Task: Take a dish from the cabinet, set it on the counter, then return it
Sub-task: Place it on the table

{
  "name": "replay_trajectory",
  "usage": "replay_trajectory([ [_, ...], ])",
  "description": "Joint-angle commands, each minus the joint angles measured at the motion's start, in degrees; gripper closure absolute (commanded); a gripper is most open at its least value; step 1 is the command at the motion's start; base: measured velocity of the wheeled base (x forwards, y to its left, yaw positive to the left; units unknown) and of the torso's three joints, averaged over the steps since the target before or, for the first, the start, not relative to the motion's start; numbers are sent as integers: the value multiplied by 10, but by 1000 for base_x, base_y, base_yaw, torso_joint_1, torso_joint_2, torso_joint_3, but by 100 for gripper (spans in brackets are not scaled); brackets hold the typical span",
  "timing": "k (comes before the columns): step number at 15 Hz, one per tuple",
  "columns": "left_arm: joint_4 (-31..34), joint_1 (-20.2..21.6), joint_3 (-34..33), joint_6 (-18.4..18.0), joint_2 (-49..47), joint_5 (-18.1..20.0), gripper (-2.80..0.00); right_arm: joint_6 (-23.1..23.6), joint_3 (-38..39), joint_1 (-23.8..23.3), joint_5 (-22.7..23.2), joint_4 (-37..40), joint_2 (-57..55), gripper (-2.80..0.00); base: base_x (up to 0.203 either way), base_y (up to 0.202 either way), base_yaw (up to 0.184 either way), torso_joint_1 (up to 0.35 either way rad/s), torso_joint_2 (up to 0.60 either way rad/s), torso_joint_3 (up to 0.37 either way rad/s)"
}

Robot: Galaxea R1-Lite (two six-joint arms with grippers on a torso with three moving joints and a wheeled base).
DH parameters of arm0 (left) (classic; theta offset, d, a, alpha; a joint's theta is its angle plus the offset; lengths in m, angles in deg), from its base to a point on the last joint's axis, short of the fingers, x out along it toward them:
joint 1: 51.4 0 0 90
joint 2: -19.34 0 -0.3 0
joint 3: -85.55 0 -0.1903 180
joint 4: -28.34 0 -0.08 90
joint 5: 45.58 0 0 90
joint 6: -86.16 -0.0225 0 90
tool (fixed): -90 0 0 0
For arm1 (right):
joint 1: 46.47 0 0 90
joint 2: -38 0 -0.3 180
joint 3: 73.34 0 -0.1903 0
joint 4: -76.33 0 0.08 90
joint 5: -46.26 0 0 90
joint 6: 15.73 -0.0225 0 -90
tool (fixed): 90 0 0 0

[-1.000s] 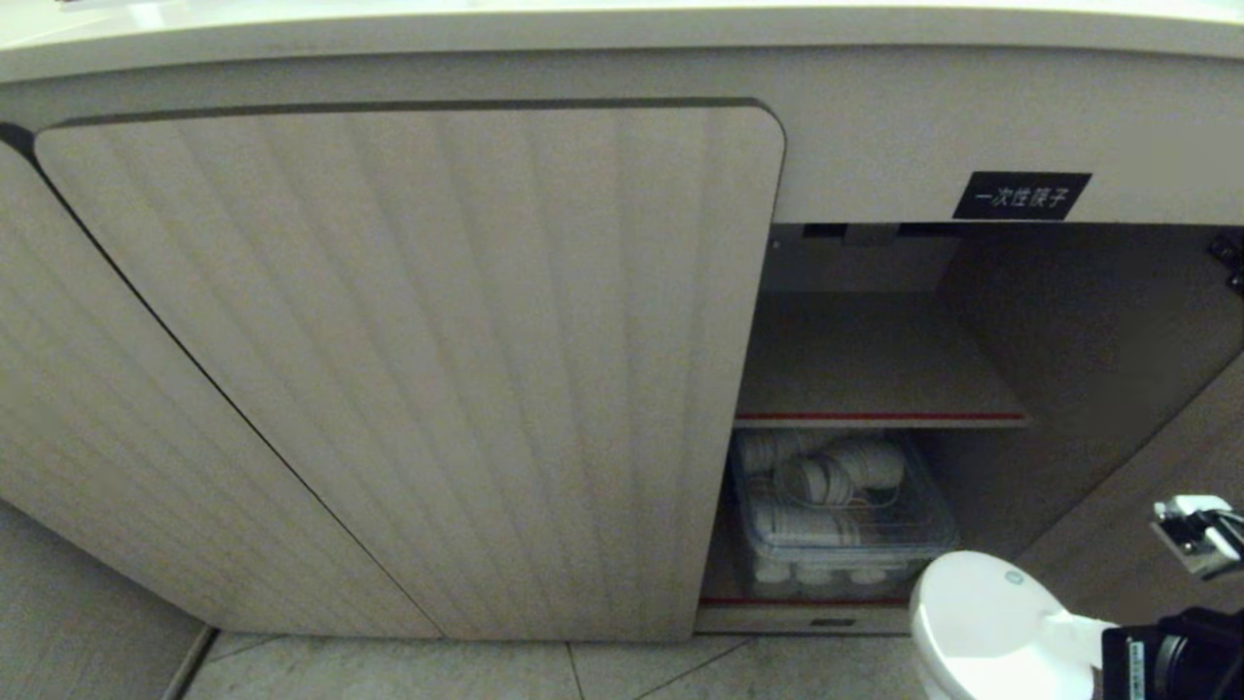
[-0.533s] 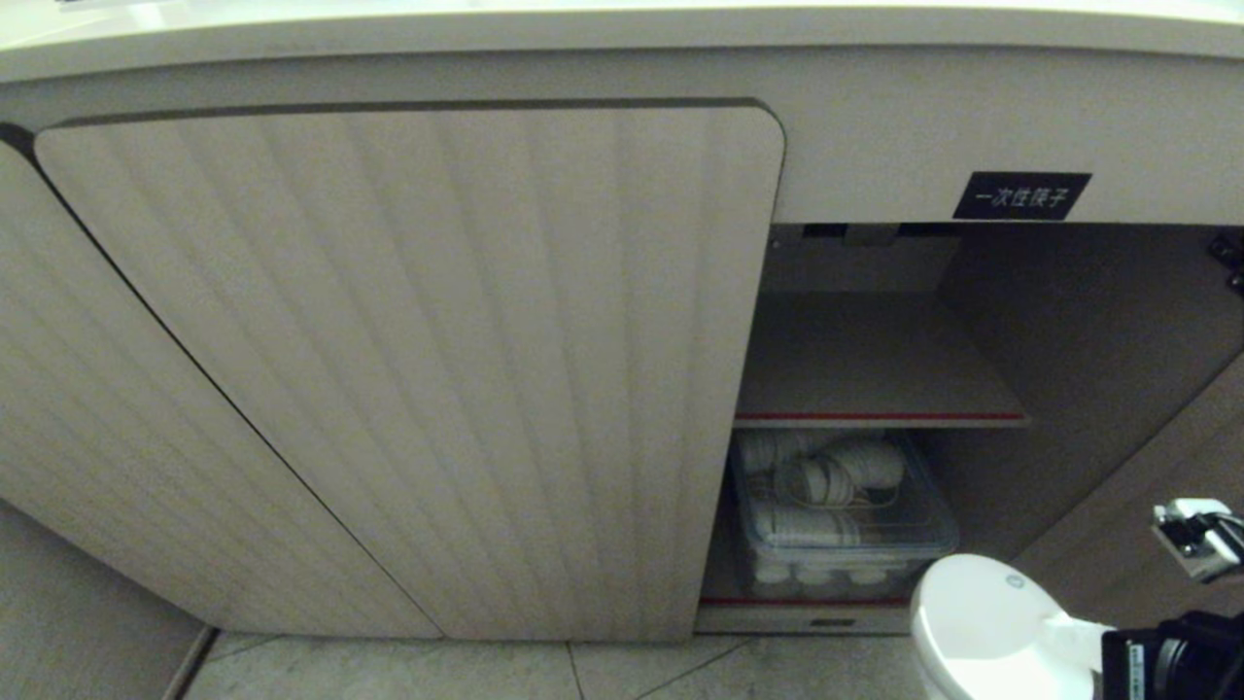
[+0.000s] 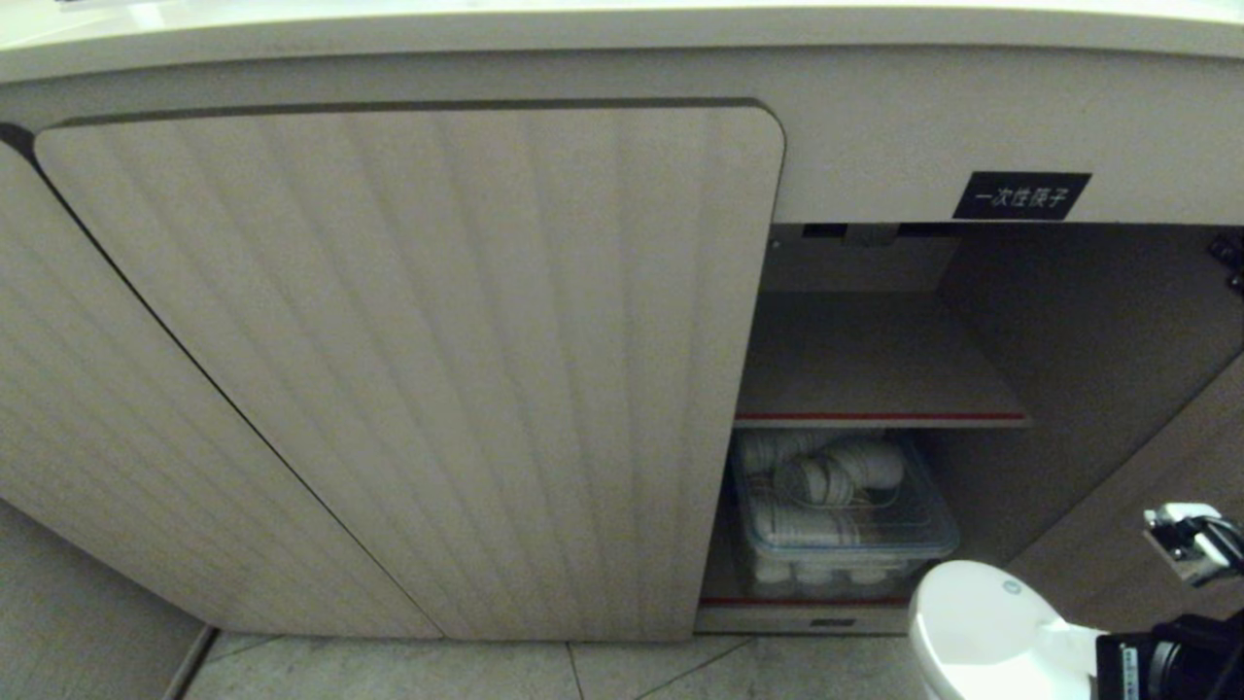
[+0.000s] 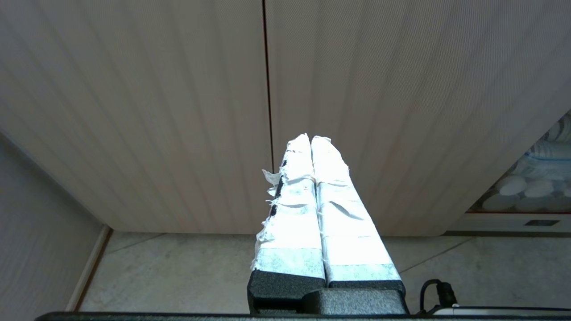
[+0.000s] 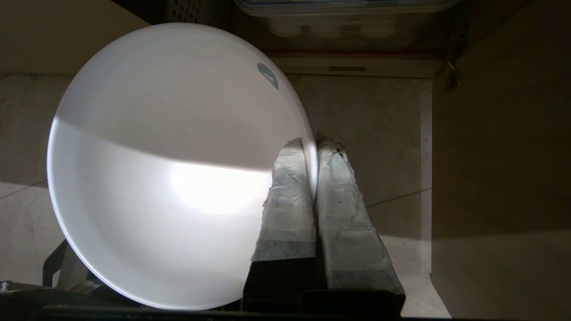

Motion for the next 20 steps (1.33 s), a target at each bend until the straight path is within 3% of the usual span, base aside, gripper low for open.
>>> replay_trajectory([
  [1,0,0,0,0,0,0,0,-1,1,1,0,-6,-5,0,0,0,0,0,0,0],
  [12,0,0,0,0,0,0,0,3,42,16,0,-67,-9,0,0,0,0,0,0,0],
  [20,0,0,0,0,0,0,0,6,48,28,0,-69,-8,0,0,0,0,0,0,0],
])
